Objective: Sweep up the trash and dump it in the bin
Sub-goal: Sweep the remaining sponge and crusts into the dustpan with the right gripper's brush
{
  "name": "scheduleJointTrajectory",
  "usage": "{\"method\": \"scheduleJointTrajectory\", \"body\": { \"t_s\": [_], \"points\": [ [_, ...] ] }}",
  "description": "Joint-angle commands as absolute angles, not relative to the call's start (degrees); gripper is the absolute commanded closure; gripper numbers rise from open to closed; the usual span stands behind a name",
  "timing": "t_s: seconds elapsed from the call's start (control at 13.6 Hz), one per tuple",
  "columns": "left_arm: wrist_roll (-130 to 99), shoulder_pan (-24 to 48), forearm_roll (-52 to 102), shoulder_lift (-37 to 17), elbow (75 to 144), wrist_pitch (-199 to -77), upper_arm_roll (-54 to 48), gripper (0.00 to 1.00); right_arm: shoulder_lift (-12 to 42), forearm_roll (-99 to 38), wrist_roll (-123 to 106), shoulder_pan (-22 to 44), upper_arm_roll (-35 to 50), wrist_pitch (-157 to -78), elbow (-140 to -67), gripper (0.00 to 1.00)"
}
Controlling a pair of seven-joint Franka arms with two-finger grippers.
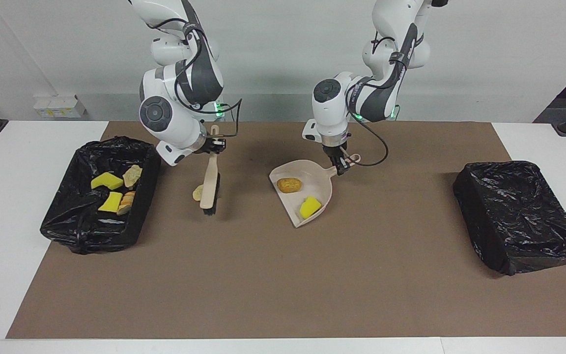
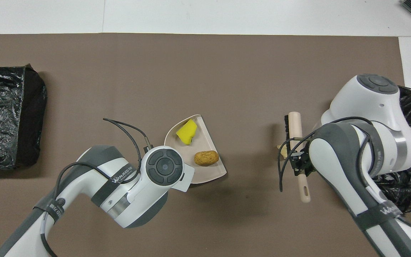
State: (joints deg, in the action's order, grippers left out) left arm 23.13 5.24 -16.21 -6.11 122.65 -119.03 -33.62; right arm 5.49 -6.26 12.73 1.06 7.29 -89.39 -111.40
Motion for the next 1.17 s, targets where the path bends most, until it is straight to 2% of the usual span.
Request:
{"method": "scheduleJointTrajectory", "body": {
  "t_s": [0.0, 0.15, 0.44, 1.1],
  "points": [
    [22.1, 4.4, -17.1, -5.7, 122.8, -119.6, -34.0, 1.0, -0.9, 1.6, 13.0, -2.2, 8.1, -89.8, -120.5, 1.0],
    [22.1, 4.6, -17.2, -5.5, 123.0, -118.3, -34.1, 1.0, -4.2, 3.3, 12.7, -2.2, 8.3, -91.2, -125.4, 1.0],
    [22.2, 4.6, -17.2, -5.5, 122.9, -118.0, -34.0, 1.0, -4.4, 2.3, 13.9, 2.4, 8.5, -95.5, -131.1, 1.0],
    [22.2, 4.2, -17.5, -5.9, 122.8, -119.0, -34.1, 1.0, 2.6, -11.8, 22.9, 14.4, 8.5, -105.1, -126.7, 1.0]
  ]
}}
